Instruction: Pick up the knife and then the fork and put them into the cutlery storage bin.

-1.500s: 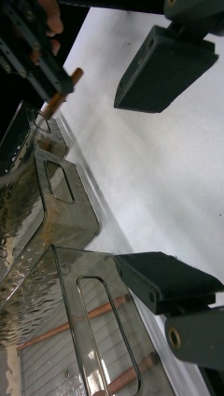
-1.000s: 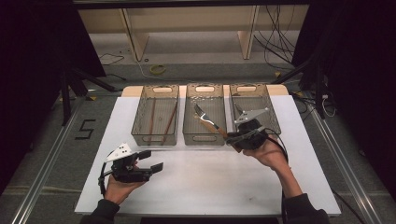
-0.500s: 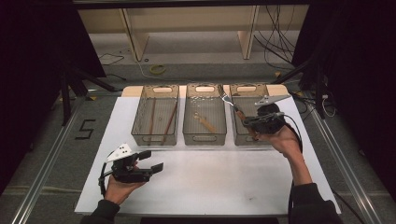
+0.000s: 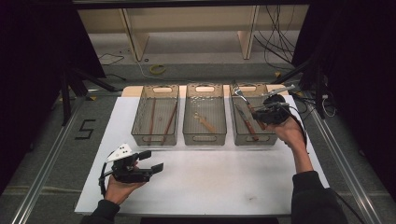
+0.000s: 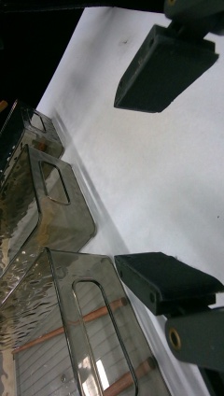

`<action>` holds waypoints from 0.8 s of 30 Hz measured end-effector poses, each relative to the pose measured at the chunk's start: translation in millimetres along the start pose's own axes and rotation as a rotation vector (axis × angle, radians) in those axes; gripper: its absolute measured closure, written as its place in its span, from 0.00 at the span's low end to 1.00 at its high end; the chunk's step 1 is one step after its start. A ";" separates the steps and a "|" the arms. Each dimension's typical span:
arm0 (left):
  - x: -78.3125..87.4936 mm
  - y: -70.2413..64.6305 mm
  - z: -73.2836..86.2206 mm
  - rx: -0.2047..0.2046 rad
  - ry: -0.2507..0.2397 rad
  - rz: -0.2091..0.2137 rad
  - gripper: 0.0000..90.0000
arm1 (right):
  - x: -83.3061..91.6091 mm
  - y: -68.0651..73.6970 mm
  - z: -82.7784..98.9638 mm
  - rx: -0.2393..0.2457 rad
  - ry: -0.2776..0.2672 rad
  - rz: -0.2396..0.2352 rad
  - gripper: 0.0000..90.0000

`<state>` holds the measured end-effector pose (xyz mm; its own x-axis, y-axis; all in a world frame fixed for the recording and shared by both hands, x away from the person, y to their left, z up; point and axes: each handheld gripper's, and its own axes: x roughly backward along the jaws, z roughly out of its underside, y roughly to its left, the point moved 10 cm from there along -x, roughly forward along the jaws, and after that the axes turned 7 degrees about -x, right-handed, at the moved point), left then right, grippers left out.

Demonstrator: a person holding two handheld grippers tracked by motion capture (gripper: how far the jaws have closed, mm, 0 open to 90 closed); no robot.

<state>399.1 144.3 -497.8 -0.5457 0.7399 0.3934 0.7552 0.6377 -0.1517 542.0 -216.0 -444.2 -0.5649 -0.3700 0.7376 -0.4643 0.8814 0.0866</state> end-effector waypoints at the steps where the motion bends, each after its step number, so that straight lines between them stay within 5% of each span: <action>1: 0.0 0.1 0.1 0.000 0.000 0.000 0.22 | -1.4 -2.8 0.4 -0.006 0.003 0.008 0.86; 24: 0.0 -0.4 -0.6 -0.001 -0.003 0.000 0.22 | -28.3 -21.3 9.4 -0.068 0.104 0.091 0.85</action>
<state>399.0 143.9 -497.2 -0.5465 0.7407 0.3906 0.7557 0.6372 -0.1510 561.5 -227.1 -473.3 -0.5269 -0.2587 0.8096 -0.3655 0.9290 0.0589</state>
